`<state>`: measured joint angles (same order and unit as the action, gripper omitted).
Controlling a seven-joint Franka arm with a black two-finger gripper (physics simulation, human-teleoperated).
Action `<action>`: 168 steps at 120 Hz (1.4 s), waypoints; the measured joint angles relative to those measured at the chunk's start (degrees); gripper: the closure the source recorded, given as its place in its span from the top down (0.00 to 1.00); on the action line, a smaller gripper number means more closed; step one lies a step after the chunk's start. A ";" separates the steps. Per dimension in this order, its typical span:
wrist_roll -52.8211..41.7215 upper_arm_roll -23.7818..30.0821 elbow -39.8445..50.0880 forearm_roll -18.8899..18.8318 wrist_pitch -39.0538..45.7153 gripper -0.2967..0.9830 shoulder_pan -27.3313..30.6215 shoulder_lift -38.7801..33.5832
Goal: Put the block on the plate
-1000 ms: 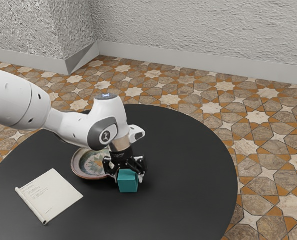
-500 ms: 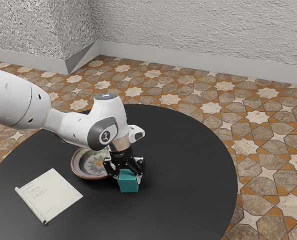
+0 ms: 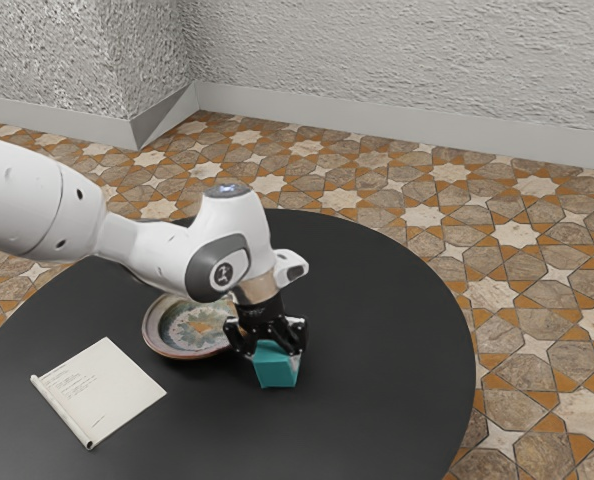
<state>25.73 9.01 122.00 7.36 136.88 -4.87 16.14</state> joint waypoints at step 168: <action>-9.82 -10.18 -17.40 -4.33 -22.40 0.54 6.80 2.62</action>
<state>15.91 -1.18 104.61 3.03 114.48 1.93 18.76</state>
